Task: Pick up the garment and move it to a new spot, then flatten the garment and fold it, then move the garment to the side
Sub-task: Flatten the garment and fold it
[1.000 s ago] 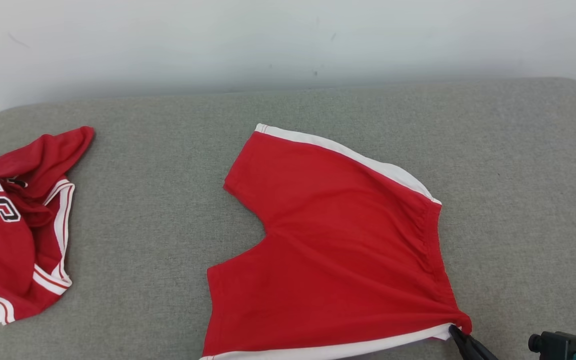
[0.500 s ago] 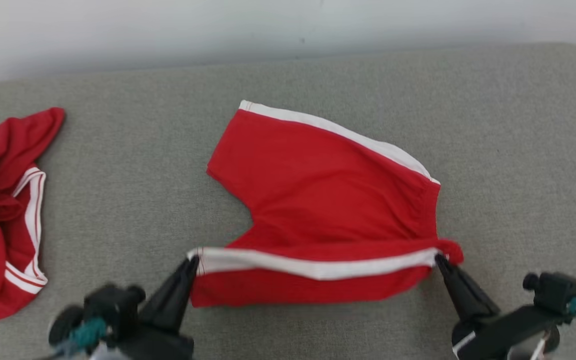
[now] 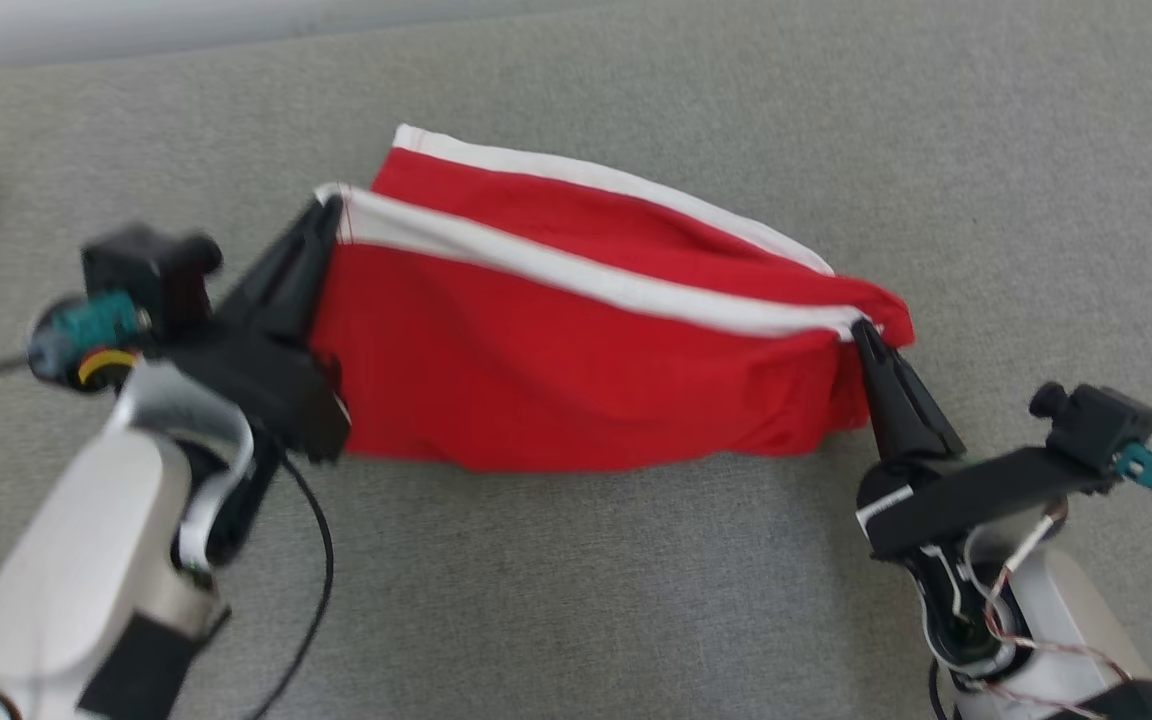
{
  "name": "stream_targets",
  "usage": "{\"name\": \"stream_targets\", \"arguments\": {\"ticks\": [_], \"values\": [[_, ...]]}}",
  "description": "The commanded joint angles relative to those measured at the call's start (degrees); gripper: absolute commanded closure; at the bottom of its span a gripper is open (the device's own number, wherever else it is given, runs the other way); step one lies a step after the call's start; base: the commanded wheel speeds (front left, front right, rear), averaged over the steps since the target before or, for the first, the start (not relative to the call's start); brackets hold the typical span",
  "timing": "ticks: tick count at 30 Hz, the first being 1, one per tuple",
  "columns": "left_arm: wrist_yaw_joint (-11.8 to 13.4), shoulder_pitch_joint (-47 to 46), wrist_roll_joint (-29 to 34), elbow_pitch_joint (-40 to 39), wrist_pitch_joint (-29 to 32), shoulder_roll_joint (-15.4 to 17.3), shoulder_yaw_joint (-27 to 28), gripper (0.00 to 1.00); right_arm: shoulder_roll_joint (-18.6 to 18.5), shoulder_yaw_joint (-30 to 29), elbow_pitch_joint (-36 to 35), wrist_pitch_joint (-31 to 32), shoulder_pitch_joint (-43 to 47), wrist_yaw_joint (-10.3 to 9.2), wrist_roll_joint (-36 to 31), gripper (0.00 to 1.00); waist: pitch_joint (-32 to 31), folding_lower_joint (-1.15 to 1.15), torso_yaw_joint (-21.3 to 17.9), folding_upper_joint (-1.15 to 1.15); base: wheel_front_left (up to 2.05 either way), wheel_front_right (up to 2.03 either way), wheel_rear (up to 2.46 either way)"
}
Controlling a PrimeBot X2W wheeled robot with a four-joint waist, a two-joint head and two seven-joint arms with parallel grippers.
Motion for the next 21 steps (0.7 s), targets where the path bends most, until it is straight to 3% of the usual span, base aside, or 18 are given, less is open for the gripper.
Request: {"name": "stream_targets", "arguments": {"ticks": [1, 11, 21], "values": [[-0.44, -2.06, -0.66, 1.76, -0.03, -0.13, 0.36, 1.00, 0.49, 0.29, 0.72, -0.68, -1.43, -0.02, 0.15, 1.00, 2.42, -0.02, -2.08, -0.01, 0.00, 0.00, 0.00], [-4.20, -17.07, -0.73, 22.72, -0.90, -2.21, 0.16, 1.00, 1.28, 5.13, 8.96, -4.61, -11.50, -0.02, 3.86, 1.00, 6.81, -0.02, -6.35, -0.01, 0.00, 0.00, 0.00], [-5.78, -24.95, -0.21, 38.50, -4.40, -3.31, -0.10, 1.00, 0.96, 12.06, 14.77, -7.83, -17.77, -0.03, 7.93, 1.00, 9.19, -0.02, -8.58, -0.01, 0.00, 0.00, 0.00]]}}
